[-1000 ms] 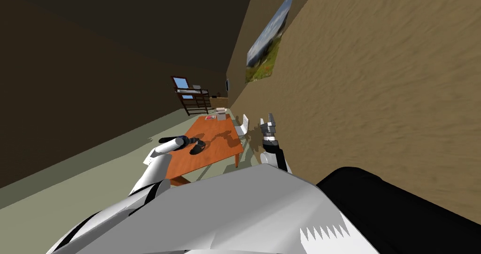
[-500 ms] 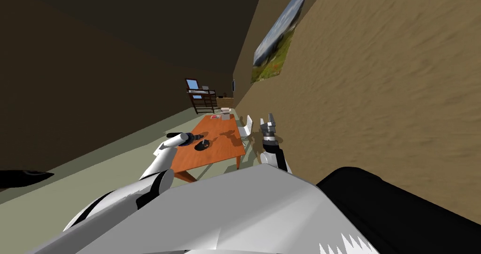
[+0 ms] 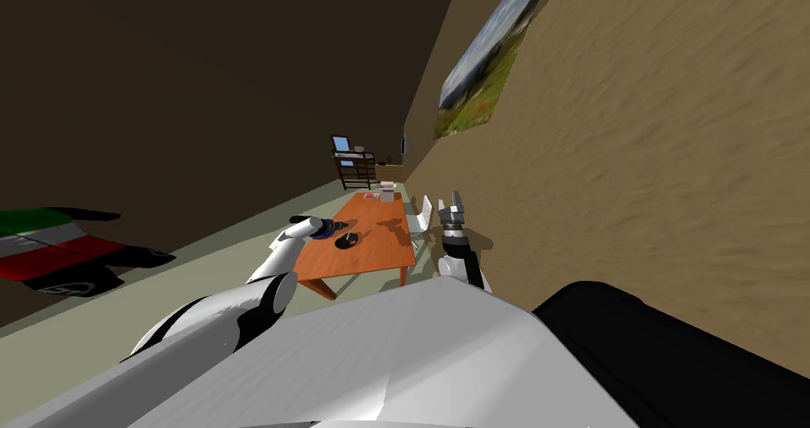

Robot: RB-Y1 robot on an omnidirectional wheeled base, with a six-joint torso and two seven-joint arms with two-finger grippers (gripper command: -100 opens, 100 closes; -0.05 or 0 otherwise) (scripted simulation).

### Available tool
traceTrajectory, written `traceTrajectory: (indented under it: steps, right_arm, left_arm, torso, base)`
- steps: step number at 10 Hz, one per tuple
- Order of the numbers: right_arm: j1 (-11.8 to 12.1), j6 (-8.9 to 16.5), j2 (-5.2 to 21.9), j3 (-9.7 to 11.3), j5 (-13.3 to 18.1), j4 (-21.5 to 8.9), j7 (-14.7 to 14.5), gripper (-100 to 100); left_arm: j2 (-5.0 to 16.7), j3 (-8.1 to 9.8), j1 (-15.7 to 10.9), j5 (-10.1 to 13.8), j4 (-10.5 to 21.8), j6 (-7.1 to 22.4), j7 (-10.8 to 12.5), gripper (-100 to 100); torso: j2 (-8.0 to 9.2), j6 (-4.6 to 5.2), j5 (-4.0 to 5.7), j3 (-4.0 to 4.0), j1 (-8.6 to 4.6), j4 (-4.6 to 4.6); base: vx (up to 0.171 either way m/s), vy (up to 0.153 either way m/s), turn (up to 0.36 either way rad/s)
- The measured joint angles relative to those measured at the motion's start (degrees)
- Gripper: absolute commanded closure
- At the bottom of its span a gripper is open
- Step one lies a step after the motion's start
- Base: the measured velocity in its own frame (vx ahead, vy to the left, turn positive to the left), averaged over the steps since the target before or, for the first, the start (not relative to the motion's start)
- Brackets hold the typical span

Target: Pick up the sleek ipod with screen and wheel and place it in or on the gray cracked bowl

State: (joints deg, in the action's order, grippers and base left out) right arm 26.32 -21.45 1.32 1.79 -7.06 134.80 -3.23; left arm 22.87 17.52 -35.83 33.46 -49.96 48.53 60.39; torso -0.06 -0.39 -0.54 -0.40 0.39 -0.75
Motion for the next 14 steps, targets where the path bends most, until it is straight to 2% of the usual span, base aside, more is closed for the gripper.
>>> traceTrajectory:
  steps: [1, 2, 4, 5, 7, 9, 10, 14]
  right_arm:
    - [0.0, 0.0, 0.0, 0.0, 0.0, 0.0, 0.0, 0]
    - [0.0, 0.0, 0.0, 0.0, 0.0, 0.0, 0.0, 0]
    - [0.0, 0.0, 0.0, 0.0, 0.0, 0.0, 0.0, 0]
    - [0.0, 0.0, 0.0, 0.0, 0.0, 0.0, 0.0, 0]
    - [0.0, 0.0, 0.0, 0.0, 0.0, 0.0, 0.0, 0]
    - [0.0, 0.0, 0.0, 0.0, 0.0, 0.0, 0.0, 0]
    - [0.0, 0.0, 0.0, 0.0, 0.0, 0.0, 0.0, 0]
    - [0.0, 0.0, 0.0, 0.0, 0.0, 0.0, 0.0, 0]
  left_arm:
    - [0.2, -0.18, -1.0, 0.4, 1.8, -0.3, -0.6, -100]
    - [0.9, -1.36, -3.3, 1.8, 4.0, -0.6, -1.8, -100]
    - [1.2, -2.20, -4.7, 2.9, 6.8, -0.9, -3.3, -100]
    - [2.0, -3.24, -7.0, 4.8, 9.8, -1.5, -5.2, -100]
    - [2.9, -5.24, -9.5, 6.9, 12.3, -1.4, -7.2, -100]
    - [3.2, -6.18, -11.2, 7.9, 14.6, -1.6, -8.5, -100]
    - [3.2, -6.21, -11.2, 7.9, 14.7, -1.6, -8.5, 0]
    - [3.2, -6.21, -11.2, 7.9, 14.7, -1.6, -8.5, 0]
  torso:
    - [0.08, 0.03, -0.03, 0.04, 0.11, 0.01]
    - [0.09, -0.05, -0.01, 0.06, 0.07, 0.03]
    - [0.08, 0.04, -0.02, 0.04, 0.07, 0.01]
    - [0.03, -0.05, -0.01, 0.02, 0.03, 0.01]
    - [0.05, -0.05, 0.02, 0.03, -0.08, 0.02]
    - [0.10, 0.06, -0.03, 0.06, 0.12, 0.02]
    - [0.10, 0.03, -0.05, 0.05, 0.21, 0.01]
    - [0.11, 0.03, -0.07, 0.06, 0.28, 0.01]
  base:
    - [0.001, -0.055, 0.326]
    - [0.012, -0.077, 0.239]
    - [0.019, -0.056, 0.159]
    - [0.018, -0.077, 0.259]
    - [0.008, -0.091, 0.311]
    - [0.001, -0.018, -0.028]
    - [0.000, 0.000, 0.000]
    - [0.000, 0.000, 0.000]
